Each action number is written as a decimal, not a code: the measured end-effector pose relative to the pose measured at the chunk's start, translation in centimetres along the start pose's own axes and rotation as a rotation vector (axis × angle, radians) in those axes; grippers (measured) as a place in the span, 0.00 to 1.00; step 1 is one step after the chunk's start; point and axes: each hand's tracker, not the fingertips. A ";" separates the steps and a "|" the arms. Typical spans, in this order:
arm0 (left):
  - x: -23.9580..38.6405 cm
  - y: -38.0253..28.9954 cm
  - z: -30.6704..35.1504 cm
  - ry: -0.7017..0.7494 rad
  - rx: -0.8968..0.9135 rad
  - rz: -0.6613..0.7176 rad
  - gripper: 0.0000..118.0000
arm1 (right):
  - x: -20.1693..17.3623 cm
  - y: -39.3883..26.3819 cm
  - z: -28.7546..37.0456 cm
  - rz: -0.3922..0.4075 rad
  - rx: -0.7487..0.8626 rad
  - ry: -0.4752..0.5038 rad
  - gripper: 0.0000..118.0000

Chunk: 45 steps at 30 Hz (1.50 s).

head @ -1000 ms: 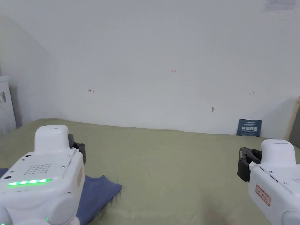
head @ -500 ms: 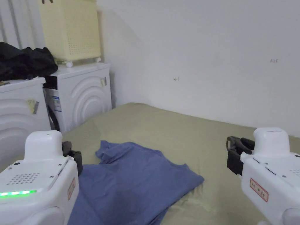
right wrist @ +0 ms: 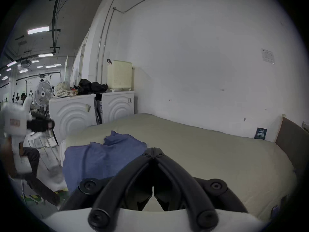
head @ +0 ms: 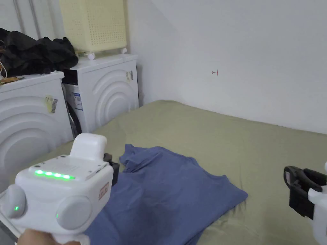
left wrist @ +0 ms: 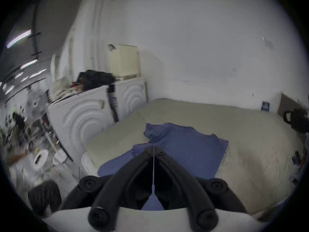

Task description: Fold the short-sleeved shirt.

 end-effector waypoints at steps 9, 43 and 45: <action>8.4 5.9 -19.8 -0.492 -0.450 -0.188 1.00 | 6.9 -5.1 -0.1 -0.048 -0.151 -0.136 0.00; 22.8 6.8 -23.1 -0.729 -0.380 -0.102 0.06 | 14.8 -9.4 8.1 -0.163 -0.244 -0.348 0.00; 27.9 7.8 -20.3 -0.841 -0.338 -0.157 0.06 | 16.0 -8.8 10.4 -0.164 -0.248 -0.396 0.00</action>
